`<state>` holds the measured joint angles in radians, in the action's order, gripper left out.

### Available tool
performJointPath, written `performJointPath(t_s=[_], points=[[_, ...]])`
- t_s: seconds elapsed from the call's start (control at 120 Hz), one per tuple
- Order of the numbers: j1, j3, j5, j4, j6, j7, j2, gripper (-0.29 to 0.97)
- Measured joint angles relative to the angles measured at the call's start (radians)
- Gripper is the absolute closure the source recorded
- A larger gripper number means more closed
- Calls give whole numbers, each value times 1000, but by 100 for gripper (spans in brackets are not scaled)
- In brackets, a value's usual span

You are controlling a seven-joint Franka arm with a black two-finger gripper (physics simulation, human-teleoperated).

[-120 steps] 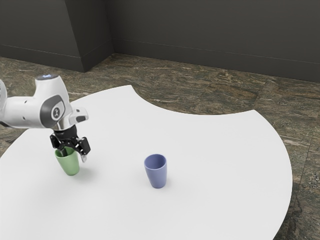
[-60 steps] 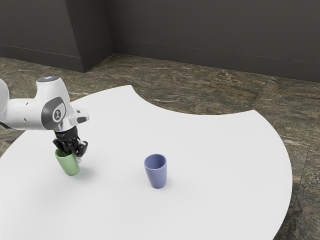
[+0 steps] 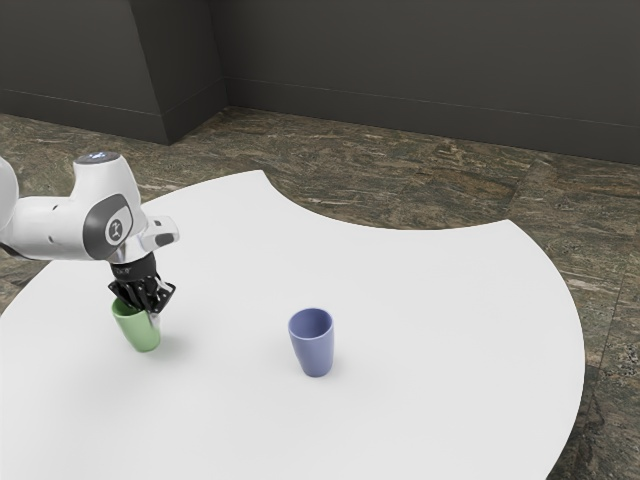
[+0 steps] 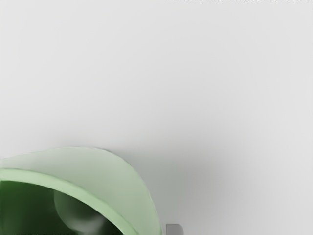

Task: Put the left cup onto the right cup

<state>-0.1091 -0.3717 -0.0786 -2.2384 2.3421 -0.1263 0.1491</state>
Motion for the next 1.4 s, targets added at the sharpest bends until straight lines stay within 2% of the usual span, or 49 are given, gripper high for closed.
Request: performJointPath(t_s=[0.258, 0.342, 0.567, 0.708, 1.058, 1.4], points=[[-24, 3, 9, 5, -19, 20, -32, 78], [-43, 15, 35, 16, -43, 34, -61, 78], [-115, 125, 79, 144, -148, 90, -94, 78], [-184, 159, 81, 201, -191, 120, -93, 78], [-201, 237, 77, 268, -236, 181, -78, 78], [-273, 246, 74, 330, -249, 233, -24, 78]])
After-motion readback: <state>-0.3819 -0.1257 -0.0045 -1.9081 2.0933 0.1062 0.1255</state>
